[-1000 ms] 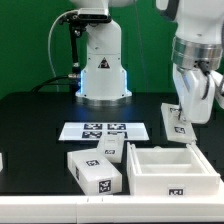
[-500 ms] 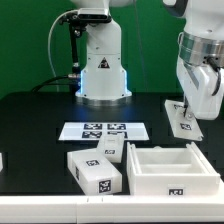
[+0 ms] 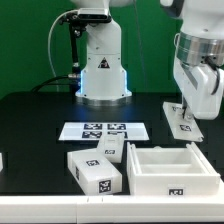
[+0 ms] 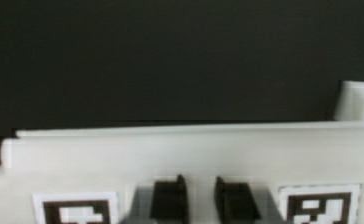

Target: Assemble cabinet

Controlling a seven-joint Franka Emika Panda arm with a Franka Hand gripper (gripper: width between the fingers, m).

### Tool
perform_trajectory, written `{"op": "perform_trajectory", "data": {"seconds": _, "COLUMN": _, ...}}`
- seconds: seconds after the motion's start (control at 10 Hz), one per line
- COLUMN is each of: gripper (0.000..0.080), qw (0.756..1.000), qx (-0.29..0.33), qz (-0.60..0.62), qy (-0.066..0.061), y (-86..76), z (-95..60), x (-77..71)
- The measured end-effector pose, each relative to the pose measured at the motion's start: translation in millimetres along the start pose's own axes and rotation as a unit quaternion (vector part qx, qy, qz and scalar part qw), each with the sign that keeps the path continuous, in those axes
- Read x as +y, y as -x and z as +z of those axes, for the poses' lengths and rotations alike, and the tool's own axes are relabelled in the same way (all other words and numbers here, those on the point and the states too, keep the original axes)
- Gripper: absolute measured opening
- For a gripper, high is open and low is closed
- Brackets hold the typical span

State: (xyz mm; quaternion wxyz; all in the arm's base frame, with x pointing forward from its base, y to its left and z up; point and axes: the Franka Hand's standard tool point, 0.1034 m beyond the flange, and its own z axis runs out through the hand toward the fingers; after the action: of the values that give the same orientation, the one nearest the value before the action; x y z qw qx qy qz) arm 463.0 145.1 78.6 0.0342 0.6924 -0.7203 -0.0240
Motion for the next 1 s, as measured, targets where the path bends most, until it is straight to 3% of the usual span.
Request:
{"op": "perform_trajectory", "data": {"seconds": 0.1, "gripper": 0.0067, "qw": 1.0, "qx": -0.017, "qz": 0.007, "qy": -0.021, "y": -5.8, "z": -5.0, "x": 1.9}}
{"op": "perform_trajectory", "data": {"seconds": 0.2, "gripper": 0.0067, "qw": 0.999, "qx": -0.027, "qz": 0.009, "qy": -0.035, "y": -9.1, "z": -6.3, "x": 2.4}}
{"op": "perform_trajectory", "data": {"seconds": 0.3, "gripper": 0.0067, "qw": 0.999, "qx": -0.029, "qz": 0.001, "qy": -0.037, "y": -12.5, "z": -6.1, "x": 2.2}}
{"op": "perform_trajectory", "data": {"seconds": 0.7, "gripper": 0.0067, "qw": 1.0, "qx": -0.022, "qz": -0.015, "qy": 0.001, "y": -17.5, "z": -0.4, "x": -2.9}}
{"op": "perform_trajectory", "data": {"seconds": 1.0, "gripper": 0.0067, "qw": 1.0, "qx": -0.016, "qz": -0.014, "qy": 0.006, "y": -25.4, "z": 4.8, "x": -4.9}}
